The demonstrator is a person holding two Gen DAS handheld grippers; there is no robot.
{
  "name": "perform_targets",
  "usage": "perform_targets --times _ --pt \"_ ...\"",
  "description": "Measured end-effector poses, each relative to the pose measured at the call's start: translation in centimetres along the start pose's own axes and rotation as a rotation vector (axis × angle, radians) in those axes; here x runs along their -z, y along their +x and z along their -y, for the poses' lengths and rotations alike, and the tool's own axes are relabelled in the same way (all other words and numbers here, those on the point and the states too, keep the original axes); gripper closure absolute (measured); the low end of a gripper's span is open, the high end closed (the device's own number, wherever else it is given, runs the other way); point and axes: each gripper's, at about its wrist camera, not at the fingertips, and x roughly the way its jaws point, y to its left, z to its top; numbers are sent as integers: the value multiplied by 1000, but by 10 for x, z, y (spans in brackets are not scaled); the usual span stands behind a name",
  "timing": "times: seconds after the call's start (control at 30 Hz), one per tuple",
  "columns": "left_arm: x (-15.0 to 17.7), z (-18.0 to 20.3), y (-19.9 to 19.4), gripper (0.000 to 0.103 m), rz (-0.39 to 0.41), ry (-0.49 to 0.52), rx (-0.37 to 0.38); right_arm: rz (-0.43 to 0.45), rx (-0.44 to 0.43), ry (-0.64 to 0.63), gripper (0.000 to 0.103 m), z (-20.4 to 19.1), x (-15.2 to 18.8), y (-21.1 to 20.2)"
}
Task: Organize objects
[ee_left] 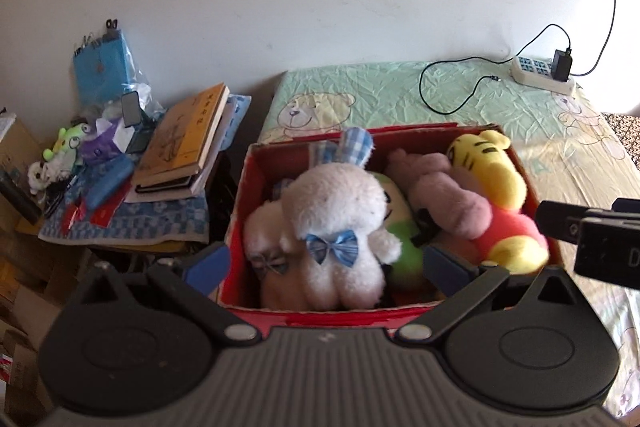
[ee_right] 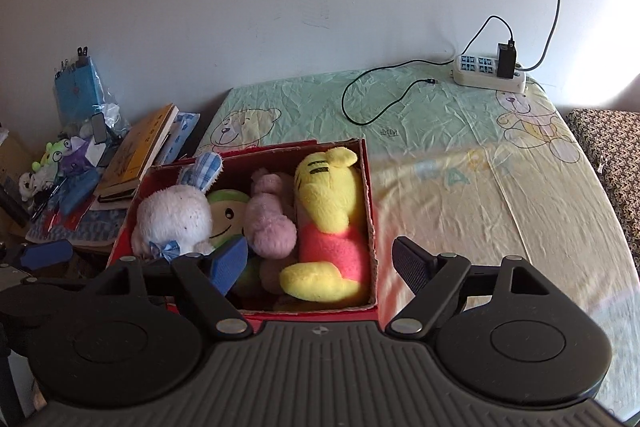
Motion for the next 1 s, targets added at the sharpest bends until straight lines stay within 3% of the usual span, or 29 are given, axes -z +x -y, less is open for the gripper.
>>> perform_targets --times 0.43,1.0 --pt "-1 -7 43 0 -69 50 27 -50 61 64 21 -10 8 32" --pt "-10 -23 73 0 -88 42 35 -68 89 51 21 -22 -1 65"
